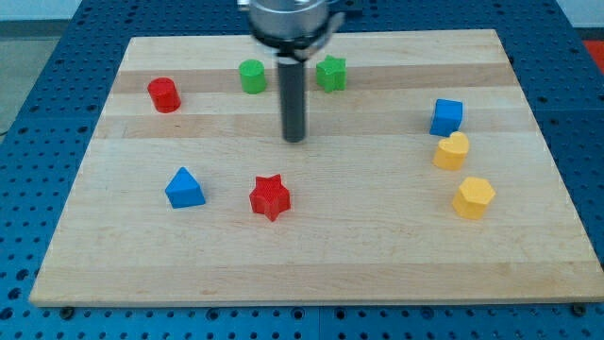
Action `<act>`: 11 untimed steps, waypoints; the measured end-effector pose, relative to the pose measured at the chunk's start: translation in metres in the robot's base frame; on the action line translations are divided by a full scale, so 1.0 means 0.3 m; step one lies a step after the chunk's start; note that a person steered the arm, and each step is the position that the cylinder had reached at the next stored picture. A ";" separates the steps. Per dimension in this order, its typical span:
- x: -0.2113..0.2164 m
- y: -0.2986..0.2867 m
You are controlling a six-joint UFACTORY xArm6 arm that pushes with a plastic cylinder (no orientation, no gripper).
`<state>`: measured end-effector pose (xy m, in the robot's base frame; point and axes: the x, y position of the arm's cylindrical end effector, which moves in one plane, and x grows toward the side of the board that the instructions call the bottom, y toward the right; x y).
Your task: Push the red star towards the group of blocks
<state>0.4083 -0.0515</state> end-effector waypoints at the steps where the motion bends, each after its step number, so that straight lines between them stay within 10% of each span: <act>1: 0.129 -0.105; 4: 0.435 0.199; 9: 0.559 0.638; 11: 0.654 0.470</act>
